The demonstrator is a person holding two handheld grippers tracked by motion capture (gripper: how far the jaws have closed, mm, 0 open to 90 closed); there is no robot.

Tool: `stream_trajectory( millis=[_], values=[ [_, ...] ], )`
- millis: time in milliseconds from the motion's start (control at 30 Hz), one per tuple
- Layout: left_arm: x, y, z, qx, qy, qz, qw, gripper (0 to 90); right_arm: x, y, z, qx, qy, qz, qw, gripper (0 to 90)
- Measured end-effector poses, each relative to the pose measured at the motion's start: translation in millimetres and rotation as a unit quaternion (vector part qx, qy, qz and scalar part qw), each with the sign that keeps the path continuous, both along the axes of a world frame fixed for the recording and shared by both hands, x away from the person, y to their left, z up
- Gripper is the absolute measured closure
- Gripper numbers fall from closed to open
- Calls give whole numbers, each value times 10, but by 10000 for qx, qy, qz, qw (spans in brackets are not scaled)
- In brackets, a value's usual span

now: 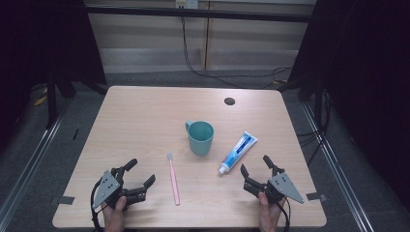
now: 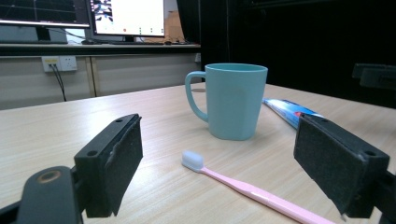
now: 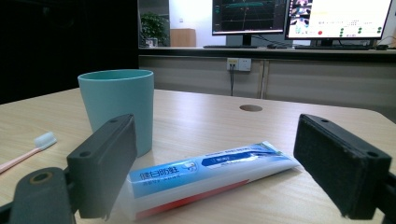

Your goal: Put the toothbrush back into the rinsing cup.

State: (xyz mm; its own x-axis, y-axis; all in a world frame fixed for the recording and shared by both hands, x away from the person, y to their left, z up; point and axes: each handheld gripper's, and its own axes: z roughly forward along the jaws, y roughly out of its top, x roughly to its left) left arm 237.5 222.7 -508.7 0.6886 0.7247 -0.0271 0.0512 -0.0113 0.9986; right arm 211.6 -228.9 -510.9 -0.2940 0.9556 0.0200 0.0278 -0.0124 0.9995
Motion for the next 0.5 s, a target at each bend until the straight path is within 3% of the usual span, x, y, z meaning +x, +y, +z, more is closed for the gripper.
stream_trajectory(
  millis=[333, 433, 500],
  values=[
    [26, 14, 5, -75, 156, 152, 9997, 156, 5, -4, 2, 1, 28, 21, 10000, 133],
    [45, 10, 9, -199, 328, 78, 9992, 154, 8, -1, 4, -4, 34, -5, 10000, 132],
    [64, -5, 22, -127, 557, 175, 9982, 157, 7, 7, 5, -6, 64, -28, 10000, 134]
  ],
)
